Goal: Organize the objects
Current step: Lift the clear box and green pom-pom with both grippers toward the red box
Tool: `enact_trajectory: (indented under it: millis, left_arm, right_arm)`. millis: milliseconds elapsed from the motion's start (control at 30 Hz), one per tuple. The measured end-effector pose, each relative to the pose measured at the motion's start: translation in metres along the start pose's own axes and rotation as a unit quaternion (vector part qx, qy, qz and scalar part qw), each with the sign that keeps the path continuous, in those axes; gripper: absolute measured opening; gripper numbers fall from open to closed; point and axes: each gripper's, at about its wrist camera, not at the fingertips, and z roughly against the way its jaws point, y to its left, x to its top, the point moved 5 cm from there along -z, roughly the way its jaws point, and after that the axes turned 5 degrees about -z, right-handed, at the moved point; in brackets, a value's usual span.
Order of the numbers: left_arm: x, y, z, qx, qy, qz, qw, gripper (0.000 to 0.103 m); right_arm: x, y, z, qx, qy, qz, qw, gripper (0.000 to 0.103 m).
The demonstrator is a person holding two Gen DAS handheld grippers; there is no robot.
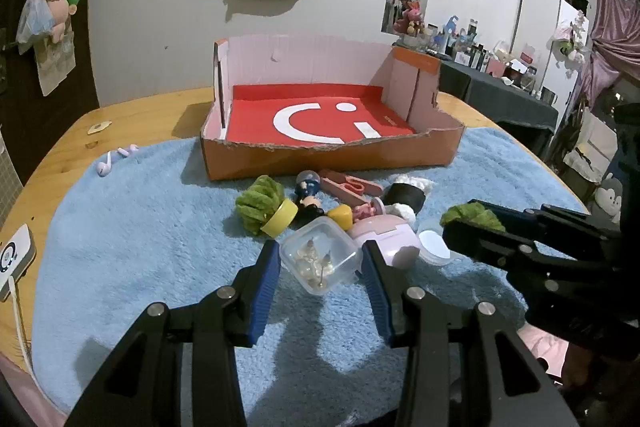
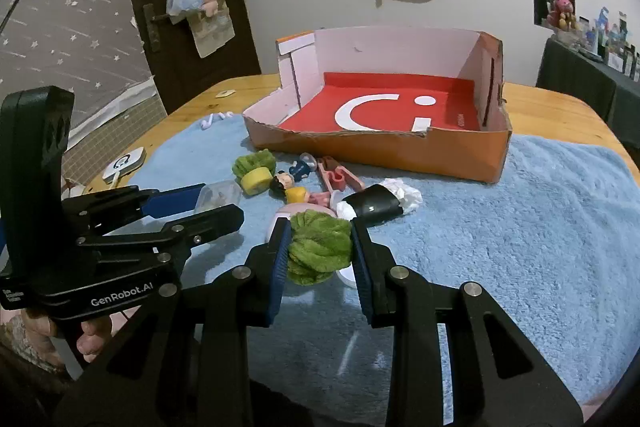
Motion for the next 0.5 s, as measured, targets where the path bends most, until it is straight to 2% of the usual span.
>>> enact_trajectory:
  millis: [500]
  left_arm:
    - [0.012,0.004,-0.001,0.002,-0.005,0.004,1.0,0.044]
  right_arm:
    - [0.008,-0.008,-0.005,0.0,0.003,-0.021,1.0,0.028]
